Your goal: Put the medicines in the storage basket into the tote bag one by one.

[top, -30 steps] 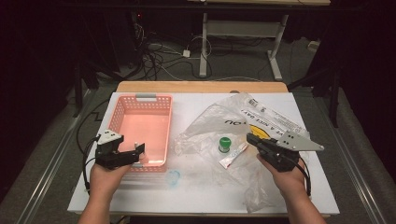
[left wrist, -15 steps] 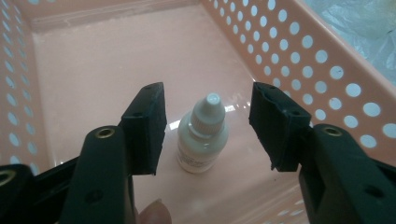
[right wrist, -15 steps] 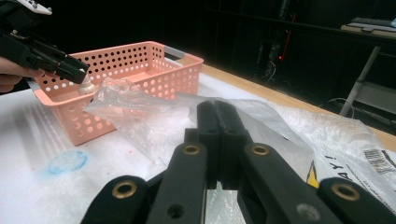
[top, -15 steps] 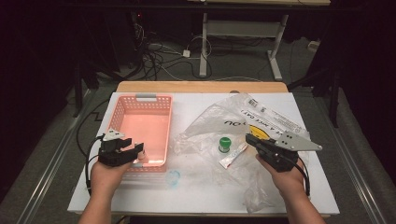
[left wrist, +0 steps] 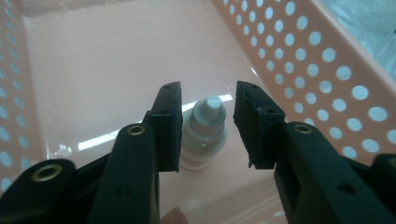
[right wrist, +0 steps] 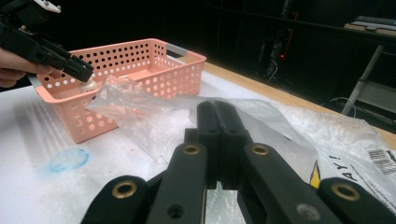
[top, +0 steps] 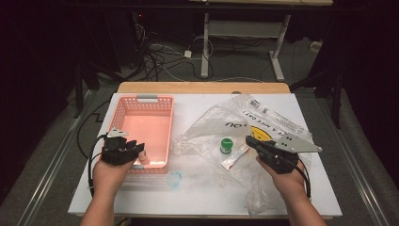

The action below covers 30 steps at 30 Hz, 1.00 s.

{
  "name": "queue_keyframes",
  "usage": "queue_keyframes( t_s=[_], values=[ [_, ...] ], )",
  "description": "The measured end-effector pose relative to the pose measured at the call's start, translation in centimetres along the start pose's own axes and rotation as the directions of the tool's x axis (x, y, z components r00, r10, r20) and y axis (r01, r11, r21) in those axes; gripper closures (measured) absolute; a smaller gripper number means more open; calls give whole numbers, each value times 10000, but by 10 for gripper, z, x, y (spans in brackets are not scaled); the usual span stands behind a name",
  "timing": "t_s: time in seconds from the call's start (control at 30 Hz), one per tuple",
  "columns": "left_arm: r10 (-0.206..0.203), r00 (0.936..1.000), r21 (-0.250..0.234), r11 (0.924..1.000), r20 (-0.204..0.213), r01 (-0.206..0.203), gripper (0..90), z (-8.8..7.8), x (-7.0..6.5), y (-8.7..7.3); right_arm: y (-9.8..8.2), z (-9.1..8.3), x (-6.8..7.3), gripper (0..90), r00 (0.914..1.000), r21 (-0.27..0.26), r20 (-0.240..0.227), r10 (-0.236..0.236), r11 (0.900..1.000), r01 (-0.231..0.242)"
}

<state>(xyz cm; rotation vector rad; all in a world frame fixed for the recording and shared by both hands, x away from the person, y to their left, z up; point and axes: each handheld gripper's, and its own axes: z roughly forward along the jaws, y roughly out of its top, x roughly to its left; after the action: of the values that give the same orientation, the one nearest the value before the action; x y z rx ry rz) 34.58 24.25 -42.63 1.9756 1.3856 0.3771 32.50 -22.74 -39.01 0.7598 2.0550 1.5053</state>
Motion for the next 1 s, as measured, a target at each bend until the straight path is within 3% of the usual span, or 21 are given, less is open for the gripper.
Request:
queue_keyframes(
  t_s=[0.13, 0.47, 1.0],
  values=[
    [72, 9999, 268, 9996, -144, -68, 620, 0, -1, 1, 0, -1, -1, 900, 10000, -60, 6, 5, 10000, -5],
    [274, 9995, 326, 9991, -181, -268, 682, 0, -3, 2, 1, -2, -1, 900, 10000, -84, 5, -41, 10000, 41],
    [454, 9984, -126, 9989, -323, -458, 689, -2, -6, -1, 2, -3, -1, 900, 10000, -122, 33, -15, 9999, 16]
  ],
)
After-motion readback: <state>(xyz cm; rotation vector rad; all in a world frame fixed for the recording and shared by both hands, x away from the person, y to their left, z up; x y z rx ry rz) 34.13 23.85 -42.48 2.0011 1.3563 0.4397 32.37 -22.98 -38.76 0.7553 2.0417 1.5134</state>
